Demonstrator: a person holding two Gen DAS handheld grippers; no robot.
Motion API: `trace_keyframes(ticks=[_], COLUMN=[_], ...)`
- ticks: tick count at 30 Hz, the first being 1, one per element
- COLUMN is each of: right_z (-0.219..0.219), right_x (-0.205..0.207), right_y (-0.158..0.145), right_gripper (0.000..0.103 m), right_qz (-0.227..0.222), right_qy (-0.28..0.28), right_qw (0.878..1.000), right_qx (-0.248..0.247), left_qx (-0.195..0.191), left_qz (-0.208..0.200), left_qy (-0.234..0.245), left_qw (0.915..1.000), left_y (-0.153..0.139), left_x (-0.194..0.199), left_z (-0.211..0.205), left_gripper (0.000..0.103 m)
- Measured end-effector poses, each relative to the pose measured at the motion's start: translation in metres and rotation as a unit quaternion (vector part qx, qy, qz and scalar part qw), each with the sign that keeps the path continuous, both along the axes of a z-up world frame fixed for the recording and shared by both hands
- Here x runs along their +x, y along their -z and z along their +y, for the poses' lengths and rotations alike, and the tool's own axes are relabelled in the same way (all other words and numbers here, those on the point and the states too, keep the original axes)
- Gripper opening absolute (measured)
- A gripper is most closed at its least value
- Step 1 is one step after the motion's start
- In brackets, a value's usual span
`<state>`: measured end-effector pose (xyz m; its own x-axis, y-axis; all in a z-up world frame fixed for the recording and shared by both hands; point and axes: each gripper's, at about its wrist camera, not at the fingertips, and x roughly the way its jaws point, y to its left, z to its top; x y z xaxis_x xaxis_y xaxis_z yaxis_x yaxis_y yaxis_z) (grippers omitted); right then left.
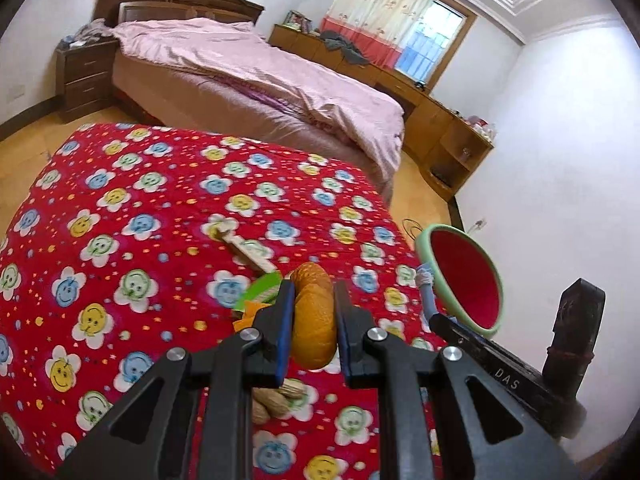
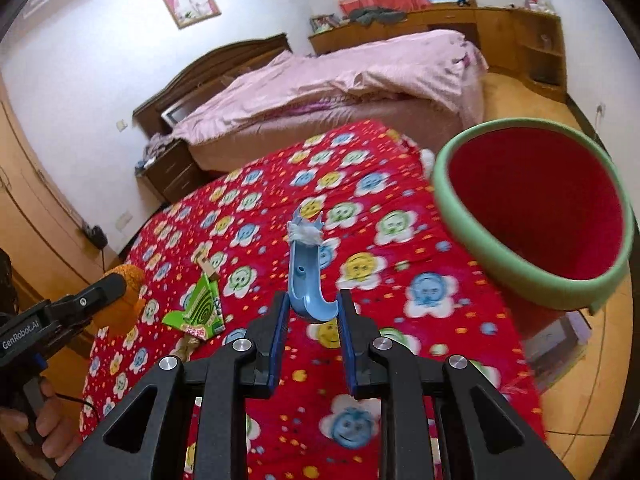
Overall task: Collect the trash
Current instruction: 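Carry both items over the red bucket and open both tools to drop them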
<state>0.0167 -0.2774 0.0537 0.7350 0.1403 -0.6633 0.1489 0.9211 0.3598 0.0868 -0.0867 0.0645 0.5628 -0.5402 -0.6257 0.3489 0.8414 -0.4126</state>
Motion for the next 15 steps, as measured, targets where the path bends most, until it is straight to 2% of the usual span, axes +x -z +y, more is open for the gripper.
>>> trace_keyframes(ticks=[8,15], right_z=[-0.037,-0.079], right_x=[-0.029,-0.05], right_y=[-0.013,-0.013], right_gripper=[0.024,0.024], right_qz=[-0.026,-0.038], right_qy=[0.039,0.083], right_qw=[0.999,0.996], right_qx=[0.004,0.018], left_qx=[0.017,0.035], left_qz=[-0.016,-0.028], left_qy=[0.042,0.092], left_qw=[0.9988,0.9947], left_y=[-0.017,-0.023], left_x=[-0.011,-0.012], left_z=[-0.044,-0.101], left_gripper=[0.019,0.019])
